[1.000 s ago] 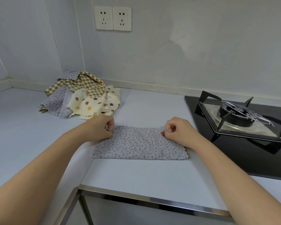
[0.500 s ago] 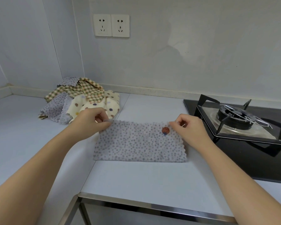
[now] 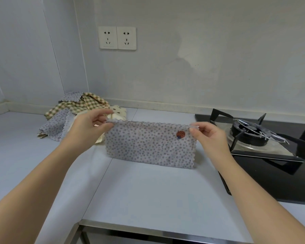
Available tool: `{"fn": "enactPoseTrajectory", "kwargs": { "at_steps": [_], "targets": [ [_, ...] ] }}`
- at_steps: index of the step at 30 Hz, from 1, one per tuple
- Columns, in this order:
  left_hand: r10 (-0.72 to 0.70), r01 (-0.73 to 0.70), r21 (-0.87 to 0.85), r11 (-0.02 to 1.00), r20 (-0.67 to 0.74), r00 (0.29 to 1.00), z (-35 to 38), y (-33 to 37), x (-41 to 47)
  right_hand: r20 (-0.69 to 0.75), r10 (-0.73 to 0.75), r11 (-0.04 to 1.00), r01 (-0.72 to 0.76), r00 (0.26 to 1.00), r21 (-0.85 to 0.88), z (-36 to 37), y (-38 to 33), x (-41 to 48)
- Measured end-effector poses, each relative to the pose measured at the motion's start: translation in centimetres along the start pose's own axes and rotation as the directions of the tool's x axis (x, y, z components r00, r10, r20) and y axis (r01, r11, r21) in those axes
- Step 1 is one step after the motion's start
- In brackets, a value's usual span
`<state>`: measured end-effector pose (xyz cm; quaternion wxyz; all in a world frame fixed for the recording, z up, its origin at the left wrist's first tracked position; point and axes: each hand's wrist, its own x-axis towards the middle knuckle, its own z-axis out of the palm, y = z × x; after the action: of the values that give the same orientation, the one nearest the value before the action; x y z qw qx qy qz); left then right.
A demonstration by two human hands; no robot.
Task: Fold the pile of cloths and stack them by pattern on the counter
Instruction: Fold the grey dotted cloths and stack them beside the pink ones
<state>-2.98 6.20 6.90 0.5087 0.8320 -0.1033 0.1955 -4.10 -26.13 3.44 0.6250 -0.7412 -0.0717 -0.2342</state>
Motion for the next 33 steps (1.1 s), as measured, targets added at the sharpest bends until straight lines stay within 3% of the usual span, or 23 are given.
{"fn": "enactPoseTrajectory", "kwargs": {
  "at_steps": [7, 13, 17, 22, 33],
  "targets": [
    [-0.146, 0.156, -0.255, 0.954, 0.057, 0.988, 1.8, 0.7, -0.4, 0.029, 0.127, 0.975, -0.130, 0.991, 0.180, 0.4, -0.5, -0.4],
    [-0.167, 0.146, -0.213, 0.966, -0.081, 0.983, 2.5, 0.4, -0.1, 0.120, 0.259, 0.954, -0.273, 0.959, 0.124, 0.4, -0.4, -0.4],
    [-0.142, 0.129, -0.084, 0.988, -0.178, 0.974, 2.2, -0.5, -0.1, 0.291, 0.165, 0.985, -0.170, 0.942, -0.008, 0.4, -0.3, -0.7],
    [-0.057, 0.075, 0.065, 0.995, -0.241, 0.969, 1.8, -0.9, -0.3, 0.402, 0.092, 0.995, -0.099, 0.911, -0.002, 1.0, -0.2, -1.0],
    [0.167, -0.147, 0.095, 0.985, -0.257, 0.952, 1.6, 0.1, -0.8, 0.390, 0.076, 0.969, 0.025, 0.918, -0.247, 1.1, 1.4, -0.8]
  ]
}}
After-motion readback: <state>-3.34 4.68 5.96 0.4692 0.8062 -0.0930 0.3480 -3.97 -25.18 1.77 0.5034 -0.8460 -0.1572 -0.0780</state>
